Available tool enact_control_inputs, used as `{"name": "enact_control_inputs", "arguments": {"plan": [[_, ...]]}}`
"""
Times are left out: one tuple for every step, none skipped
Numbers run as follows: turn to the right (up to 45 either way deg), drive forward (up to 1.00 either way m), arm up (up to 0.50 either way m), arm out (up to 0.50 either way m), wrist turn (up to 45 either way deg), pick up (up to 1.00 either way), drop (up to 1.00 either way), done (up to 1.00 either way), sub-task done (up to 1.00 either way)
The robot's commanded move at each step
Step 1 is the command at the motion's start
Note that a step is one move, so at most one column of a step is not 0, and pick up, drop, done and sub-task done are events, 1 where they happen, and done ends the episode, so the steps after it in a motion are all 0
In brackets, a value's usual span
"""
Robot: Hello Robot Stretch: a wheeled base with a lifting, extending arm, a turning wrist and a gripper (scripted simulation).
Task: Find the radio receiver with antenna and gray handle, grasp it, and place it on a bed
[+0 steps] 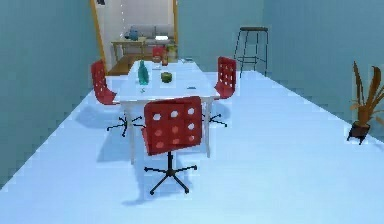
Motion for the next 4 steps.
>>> {"name": "enact_control_inputs", "arguments": {"plan": [[-9.0, 0.00, 0.00, 0.00, 0.0, 0.00, 0.00, 0.00, 0.00], [0.0, 0.60, 0.00, 0.00, 0.0, 0.00, 0.00, 0.00, 0.00], [45.0, 0.00, 0.00, 0.00, 0.0, 0.00, 0.00, 0.00, 0.00], [15.0, 0.00, 0.00, 0.00, 0.0, 0.00, 0.00, 0.00, 0.00]]}}
